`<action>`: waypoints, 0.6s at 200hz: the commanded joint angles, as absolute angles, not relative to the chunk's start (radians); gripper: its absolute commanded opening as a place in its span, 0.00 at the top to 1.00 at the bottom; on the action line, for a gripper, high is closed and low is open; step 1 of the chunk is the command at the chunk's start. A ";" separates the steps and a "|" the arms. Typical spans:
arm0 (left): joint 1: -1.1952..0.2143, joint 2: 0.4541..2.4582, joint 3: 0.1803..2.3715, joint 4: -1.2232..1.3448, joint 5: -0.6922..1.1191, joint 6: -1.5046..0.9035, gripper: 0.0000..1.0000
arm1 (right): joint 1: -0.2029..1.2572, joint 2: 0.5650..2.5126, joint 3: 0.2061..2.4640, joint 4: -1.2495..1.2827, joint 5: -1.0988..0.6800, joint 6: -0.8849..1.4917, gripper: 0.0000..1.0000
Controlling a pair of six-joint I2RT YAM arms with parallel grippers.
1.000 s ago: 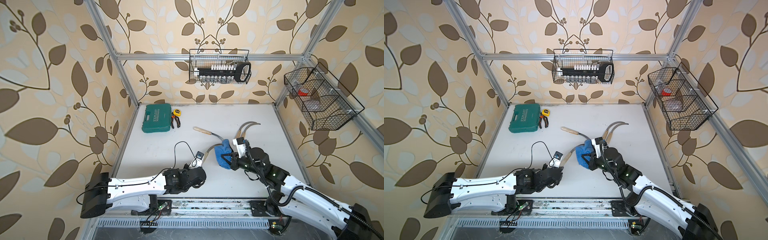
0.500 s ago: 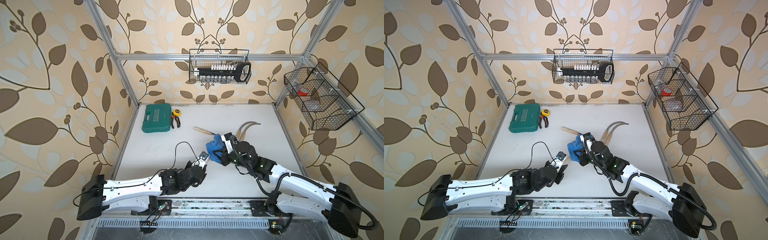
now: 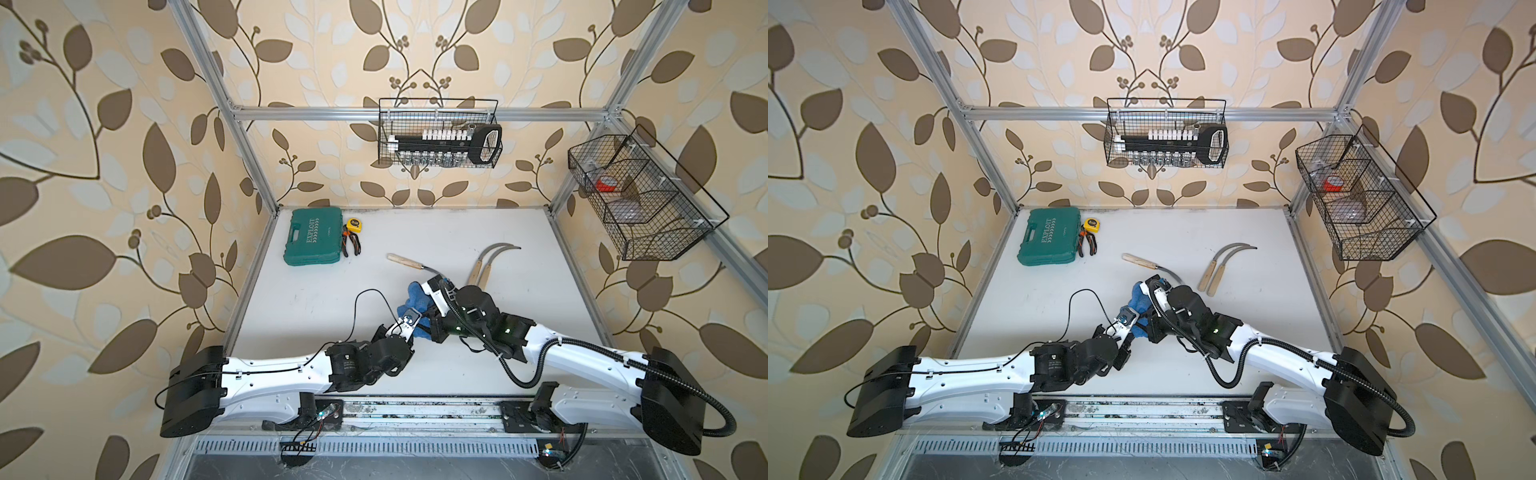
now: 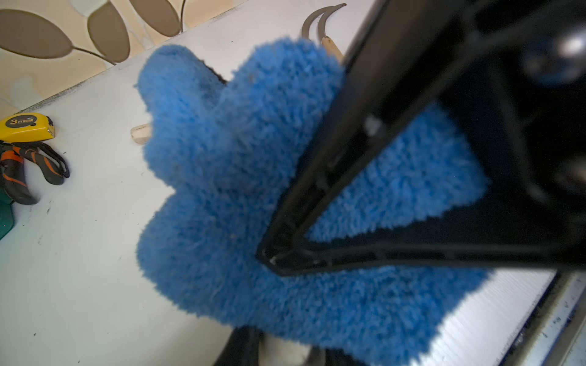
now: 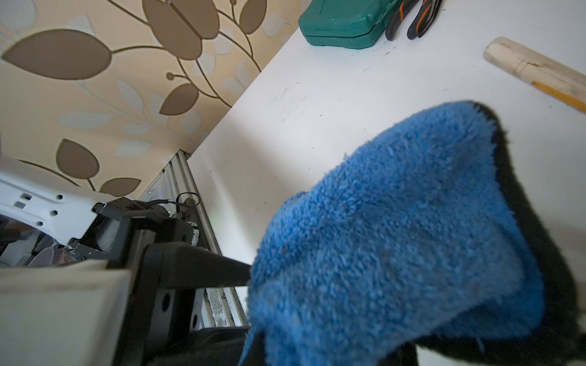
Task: Wipe small sickles with rags
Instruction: Wipe the small sickle.
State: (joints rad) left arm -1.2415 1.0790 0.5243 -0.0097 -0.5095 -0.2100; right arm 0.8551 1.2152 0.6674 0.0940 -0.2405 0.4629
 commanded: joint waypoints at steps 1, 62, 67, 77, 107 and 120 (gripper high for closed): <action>-1.233 1.047 0.508 0.108 -0.479 -0.168 1.00 | 0.796 1.256 0.669 0.110 -0.274 0.447 1.00; -1.233 1.019 0.489 0.114 -0.497 -0.169 1.00 | 0.687 1.301 0.650 0.102 -0.250 0.451 1.00; -1.233 1.017 0.488 0.114 -0.505 -0.169 1.00 | 0.698 1.293 0.654 0.095 -0.237 0.450 1.00; -1.232 1.012 0.487 0.107 -0.517 -0.173 1.00 | 0.747 1.279 0.669 0.072 -0.200 0.444 1.00; -1.230 0.994 0.475 0.105 -0.531 -0.181 1.00 | 0.877 1.250 0.695 0.065 -0.201 0.427 1.00; -1.230 0.981 0.462 0.116 -0.532 -0.179 1.00 | 0.914 1.233 0.689 0.081 -0.213 0.428 1.00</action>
State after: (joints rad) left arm -1.2419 1.0252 0.4713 0.0288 -0.4908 -0.1852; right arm 0.8482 1.2644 0.6659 0.0792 -0.1875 0.4496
